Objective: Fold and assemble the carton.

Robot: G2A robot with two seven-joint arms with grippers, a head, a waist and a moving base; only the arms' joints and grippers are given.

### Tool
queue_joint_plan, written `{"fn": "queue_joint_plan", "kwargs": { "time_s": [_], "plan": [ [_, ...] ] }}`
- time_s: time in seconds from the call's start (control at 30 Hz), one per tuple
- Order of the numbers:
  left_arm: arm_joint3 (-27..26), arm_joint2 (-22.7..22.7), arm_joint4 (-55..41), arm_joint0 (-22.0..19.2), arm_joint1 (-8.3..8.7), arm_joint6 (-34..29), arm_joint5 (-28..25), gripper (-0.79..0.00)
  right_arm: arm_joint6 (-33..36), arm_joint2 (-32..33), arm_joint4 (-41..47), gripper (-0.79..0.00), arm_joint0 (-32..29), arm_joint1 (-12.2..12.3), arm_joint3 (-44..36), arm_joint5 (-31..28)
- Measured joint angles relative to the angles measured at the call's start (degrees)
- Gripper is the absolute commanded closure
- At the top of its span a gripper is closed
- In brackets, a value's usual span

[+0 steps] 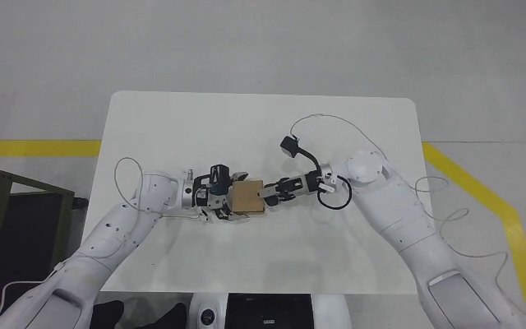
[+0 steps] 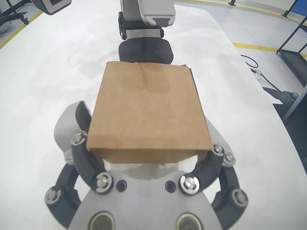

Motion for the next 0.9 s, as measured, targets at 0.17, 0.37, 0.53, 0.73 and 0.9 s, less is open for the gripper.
{"fn": "queue_joint_plan", "kwargs": {
  "time_s": [0.17,0.37,0.53,0.73,0.9],
  "plan": [
    [-1.3,-0.8,-1.4,0.5,1.26,0.2,0.0,-0.785,-0.5,1.9,-0.7,-0.391,-0.6,0.8,-0.5,0.2],
    [-2.9,-4.3,-5.4,3.0,4.43,1.2,0.0,-0.785,-2.6,5.0,-0.8,-0.785,-2.6,1.9,-2.6,0.0],
    [-7.0,-8.6,-13.8,6.1,7.25,0.4,0.0,-0.785,-6.1,7.7,-1.8,-0.785,-5.6,2.8,-5.9,-1.1],
    [-11.2,-16.0,-22.8,8.1,9.73,-7.8,1.2,-0.785,-13.0,10.8,-4.9,-0.785,-9.4,3.8,-9.9,-6.0],
    [-13.9,-20.0,-28.7,9.2,10.3,-17.6,5.3,-0.785,-19.3,14.0,-12.4,-0.785,-9.9,4.7,-11.1,-14.5]
  ]
}}
